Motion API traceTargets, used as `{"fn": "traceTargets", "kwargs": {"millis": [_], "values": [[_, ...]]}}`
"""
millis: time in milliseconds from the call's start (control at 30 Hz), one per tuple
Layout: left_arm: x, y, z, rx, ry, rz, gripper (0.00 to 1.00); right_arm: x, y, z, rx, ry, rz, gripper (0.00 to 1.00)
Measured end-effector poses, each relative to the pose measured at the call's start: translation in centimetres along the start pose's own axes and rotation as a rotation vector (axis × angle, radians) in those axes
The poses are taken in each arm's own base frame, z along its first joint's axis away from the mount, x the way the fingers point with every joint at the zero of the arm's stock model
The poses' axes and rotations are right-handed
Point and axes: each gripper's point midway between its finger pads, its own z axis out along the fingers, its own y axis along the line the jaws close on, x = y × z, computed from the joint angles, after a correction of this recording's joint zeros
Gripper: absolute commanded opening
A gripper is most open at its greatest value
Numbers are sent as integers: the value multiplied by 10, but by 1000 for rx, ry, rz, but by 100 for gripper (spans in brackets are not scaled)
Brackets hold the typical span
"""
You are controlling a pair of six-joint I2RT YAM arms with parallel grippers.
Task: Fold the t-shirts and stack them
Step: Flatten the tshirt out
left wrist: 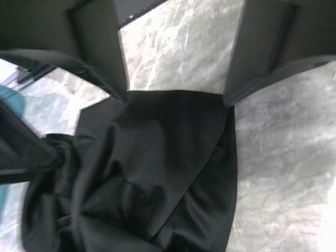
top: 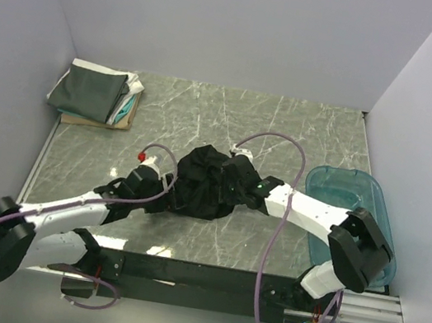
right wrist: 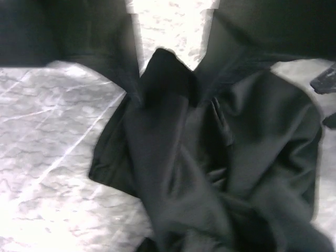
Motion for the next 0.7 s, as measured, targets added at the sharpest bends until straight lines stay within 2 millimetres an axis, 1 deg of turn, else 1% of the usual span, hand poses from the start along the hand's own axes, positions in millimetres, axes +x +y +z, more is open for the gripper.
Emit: {"fn": "traceTargets", "kwargs": {"millis": [33,67,100,133,167,200,267,333,400,467,533,600,633,700], "values": [[3,1,4,-13,15,0,70,1,-3,3,10,4,9,39],[4,2,7,-22,23,3,65,1,-5,5,19,9,20,27],[5,2,11,-31,32,4,50,1,-8,8,26,13,28,22],[5,1,15,-38,38,2,39,1,-10,9,32,15,41,16],[5,0,17,-41,39,9,6,0,-10,10,34,14,50,7],[3,-2,20,-50,42,7,1,0,-11,10,38,11,54,4],[-5,-6,27,-73,31,13,1,-3,-13,10,45,3,65,0],[-16,-12,31,-95,8,15,1,-5,-16,8,60,-7,65,0],[-31,-18,29,-111,-37,16,1,-9,-20,2,75,-26,65,0],[-46,-22,23,-131,-87,17,1,-20,-24,-11,96,-67,66,0],[-64,-26,8,-158,-158,17,1,-35,-26,-28,103,-120,76,0],[-86,-30,-13,-183,-247,10,1,-53,-27,-51,99,-186,94,0],[-99,-35,-25,-187,-294,4,1,-65,-26,-65,91,-227,106,0],[-127,-48,-56,-185,-404,-13,1,-90,-23,-96,64,-319,129,0]]}}
